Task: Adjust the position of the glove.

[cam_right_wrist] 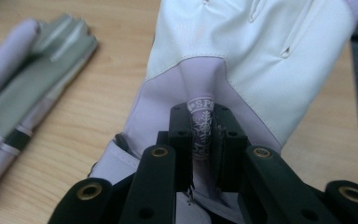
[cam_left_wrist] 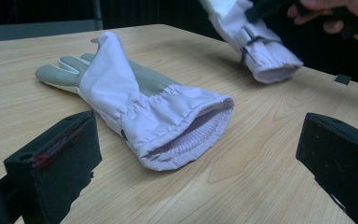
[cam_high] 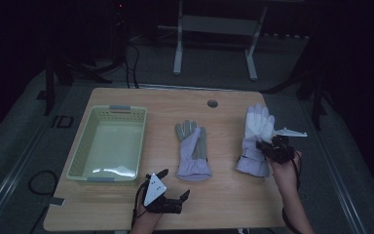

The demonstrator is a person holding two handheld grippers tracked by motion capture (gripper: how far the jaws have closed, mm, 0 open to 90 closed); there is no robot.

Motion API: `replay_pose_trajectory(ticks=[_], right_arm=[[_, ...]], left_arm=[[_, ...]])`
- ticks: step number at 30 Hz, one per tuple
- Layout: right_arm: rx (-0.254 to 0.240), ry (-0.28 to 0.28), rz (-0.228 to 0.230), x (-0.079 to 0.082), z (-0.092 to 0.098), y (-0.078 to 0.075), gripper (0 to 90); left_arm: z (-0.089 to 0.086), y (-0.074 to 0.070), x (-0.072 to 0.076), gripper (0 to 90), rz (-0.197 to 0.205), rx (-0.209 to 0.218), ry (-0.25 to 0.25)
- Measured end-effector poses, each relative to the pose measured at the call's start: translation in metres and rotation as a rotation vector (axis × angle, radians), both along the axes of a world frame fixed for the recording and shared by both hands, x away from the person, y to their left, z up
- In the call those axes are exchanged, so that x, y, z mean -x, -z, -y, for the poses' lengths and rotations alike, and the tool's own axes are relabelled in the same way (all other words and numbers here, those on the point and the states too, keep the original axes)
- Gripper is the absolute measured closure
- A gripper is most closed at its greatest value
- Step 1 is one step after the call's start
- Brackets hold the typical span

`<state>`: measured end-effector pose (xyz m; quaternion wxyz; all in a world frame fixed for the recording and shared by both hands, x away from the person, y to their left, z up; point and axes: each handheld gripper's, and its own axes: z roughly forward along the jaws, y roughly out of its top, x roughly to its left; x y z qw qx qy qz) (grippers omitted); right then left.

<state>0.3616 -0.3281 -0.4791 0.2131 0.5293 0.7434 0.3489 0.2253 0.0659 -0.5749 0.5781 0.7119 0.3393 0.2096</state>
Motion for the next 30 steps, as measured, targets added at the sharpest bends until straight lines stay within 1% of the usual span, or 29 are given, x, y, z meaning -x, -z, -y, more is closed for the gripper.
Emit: replay_pose_trajectory(ticks=[2, 5, 7, 13, 15, 19, 23, 26, 30], right_arm=[[0.013, -0.01, 0.02, 0.002, -0.004, -0.01, 80.1], [0.002, -0.015, 0.044, 0.005, -0.01, -0.025, 80.1], [0.003, -0.015, 0.061, 0.007, -0.015, -0.037, 80.0], [-0.009, -0.03, 0.079, 0.012, -0.035, -0.058, 80.1], [-0.021, -0.038, 0.081, 0.015, -0.044, -0.064, 80.1], [-0.052, -0.048, 0.102, 0.02, -0.062, -0.072, 79.9], [-0.063, -0.079, 0.115, 0.025, -0.083, -0.079, 79.8], [-0.083, -0.105, 0.109, 0.027, -0.1, -0.08, 79.8], [-0.101, -0.141, 0.087, 0.031, -0.125, -0.076, 79.8]], left_arm=[[0.0, 0.0, 0.0, 0.0, -0.001, -0.001, 0.001], [0.0, 0.0, 0.0, 0.0, -0.001, -0.001, 0.002], [0.0, 0.0, 0.0, 0.0, -0.001, 0.001, 0.002], [0.0, 0.0, 0.0, 0.0, -0.001, 0.003, -0.001], [0.0, 0.0, 0.0, 0.0, 0.0, 0.003, -0.003], [0.0, 0.0, 0.0, 0.0, 0.0, 0.001, -0.001], [0.0, 0.0, 0.0, 0.0, -0.001, 0.002, -0.001], [0.0, 0.0, -0.001, 0.0, -0.002, 0.002, 0.0], [0.0, 0.0, 0.0, 0.0, -0.001, 0.003, 0.0]])
